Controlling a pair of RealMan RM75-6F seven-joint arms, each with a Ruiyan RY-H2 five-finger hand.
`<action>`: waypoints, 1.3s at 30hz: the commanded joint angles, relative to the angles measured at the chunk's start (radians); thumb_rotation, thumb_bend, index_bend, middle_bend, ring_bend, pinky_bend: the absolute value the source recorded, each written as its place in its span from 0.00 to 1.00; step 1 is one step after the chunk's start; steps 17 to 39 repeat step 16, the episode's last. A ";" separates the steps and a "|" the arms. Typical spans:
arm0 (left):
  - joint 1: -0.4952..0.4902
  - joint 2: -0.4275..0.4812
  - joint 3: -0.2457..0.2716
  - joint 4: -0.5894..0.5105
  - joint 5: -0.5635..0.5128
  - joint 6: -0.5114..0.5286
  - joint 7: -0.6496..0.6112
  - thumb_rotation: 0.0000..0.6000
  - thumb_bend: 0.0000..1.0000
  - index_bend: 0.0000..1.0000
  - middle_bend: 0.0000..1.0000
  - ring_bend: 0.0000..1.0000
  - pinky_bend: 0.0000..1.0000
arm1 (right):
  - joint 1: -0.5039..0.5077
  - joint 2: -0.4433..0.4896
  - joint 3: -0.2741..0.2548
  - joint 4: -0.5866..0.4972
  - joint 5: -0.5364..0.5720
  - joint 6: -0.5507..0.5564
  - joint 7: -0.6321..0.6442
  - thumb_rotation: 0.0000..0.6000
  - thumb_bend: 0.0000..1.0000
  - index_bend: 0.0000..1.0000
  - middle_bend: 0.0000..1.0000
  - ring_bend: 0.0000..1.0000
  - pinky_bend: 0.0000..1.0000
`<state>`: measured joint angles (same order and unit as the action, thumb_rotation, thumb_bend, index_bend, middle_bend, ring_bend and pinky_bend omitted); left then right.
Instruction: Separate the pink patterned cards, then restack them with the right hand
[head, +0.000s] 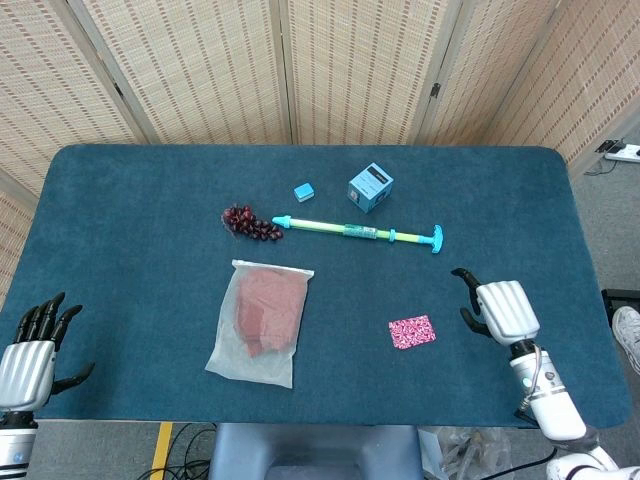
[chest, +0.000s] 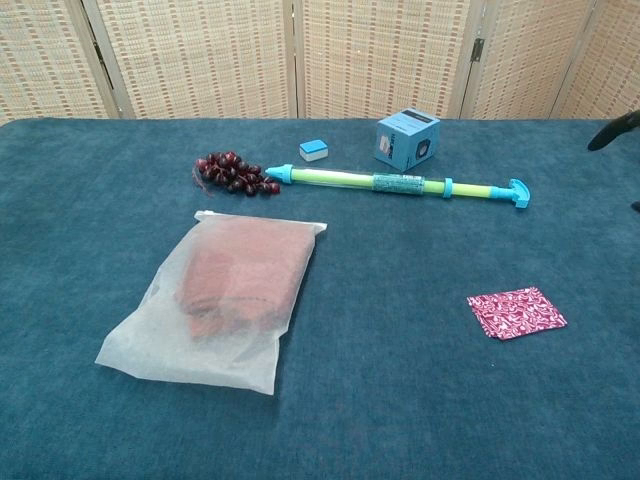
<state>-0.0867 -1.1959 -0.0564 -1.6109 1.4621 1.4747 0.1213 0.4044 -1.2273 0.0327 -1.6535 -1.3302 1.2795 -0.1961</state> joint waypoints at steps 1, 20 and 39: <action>-0.003 -0.012 -0.006 0.000 -0.003 0.007 0.016 1.00 0.23 0.16 0.03 0.02 0.09 | -0.065 0.052 -0.020 -0.008 -0.080 0.082 0.053 1.00 0.34 0.17 0.37 0.34 0.42; -0.002 -0.047 -0.014 -0.049 0.032 0.057 0.045 1.00 0.23 0.16 0.03 0.02 0.09 | -0.220 0.128 -0.067 -0.036 -0.156 0.220 0.151 1.00 0.28 0.00 0.07 0.01 0.07; -0.002 -0.047 -0.014 -0.049 0.032 0.057 0.045 1.00 0.23 0.16 0.03 0.02 0.09 | -0.220 0.128 -0.067 -0.036 -0.156 0.220 0.151 1.00 0.28 0.00 0.07 0.01 0.07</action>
